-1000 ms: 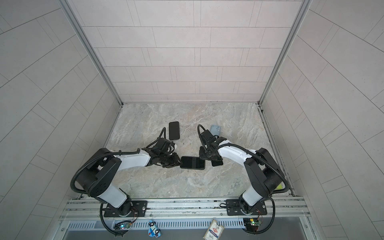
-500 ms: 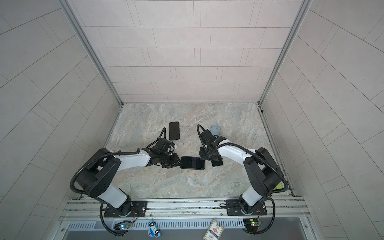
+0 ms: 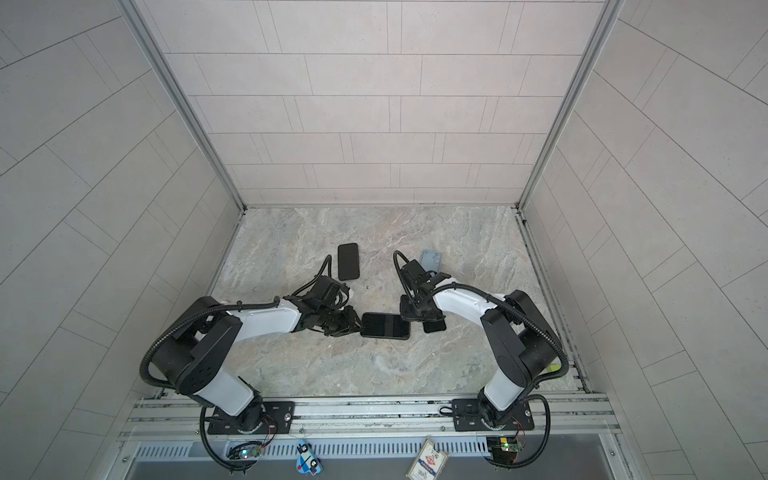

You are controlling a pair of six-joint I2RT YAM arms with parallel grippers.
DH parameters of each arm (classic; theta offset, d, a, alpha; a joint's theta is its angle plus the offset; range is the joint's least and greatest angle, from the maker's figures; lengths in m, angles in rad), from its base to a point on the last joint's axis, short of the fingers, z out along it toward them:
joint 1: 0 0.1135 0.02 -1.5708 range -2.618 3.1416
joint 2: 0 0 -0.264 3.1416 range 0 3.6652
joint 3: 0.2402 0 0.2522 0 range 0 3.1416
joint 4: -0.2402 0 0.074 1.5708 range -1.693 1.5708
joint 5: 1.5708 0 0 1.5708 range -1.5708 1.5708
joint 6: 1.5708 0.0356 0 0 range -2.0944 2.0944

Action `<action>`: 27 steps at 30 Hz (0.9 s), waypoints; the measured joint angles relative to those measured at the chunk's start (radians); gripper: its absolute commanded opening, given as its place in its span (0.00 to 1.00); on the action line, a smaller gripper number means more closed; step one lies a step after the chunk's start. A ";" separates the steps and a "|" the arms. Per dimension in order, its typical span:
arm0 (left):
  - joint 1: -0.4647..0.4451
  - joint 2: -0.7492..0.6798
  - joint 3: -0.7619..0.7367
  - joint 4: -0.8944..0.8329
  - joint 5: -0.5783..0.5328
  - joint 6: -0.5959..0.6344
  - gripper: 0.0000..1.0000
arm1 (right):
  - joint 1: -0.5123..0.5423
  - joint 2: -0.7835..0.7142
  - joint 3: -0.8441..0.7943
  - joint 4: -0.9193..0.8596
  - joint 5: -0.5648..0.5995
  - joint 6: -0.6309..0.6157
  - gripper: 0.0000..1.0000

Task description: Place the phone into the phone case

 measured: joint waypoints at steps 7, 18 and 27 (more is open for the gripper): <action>0.000 0.000 0.000 0.000 0.000 0.000 0.28 | 0.000 0.012 0.012 -0.007 -0.007 -0.008 0.11; 0.000 0.000 0.002 -0.004 0.000 0.000 0.27 | 0.003 0.022 0.017 0.008 -0.005 -0.007 0.09; 0.000 0.000 0.016 -0.017 0.000 0.016 0.28 | 0.042 0.039 0.010 0.061 0.034 -0.009 0.09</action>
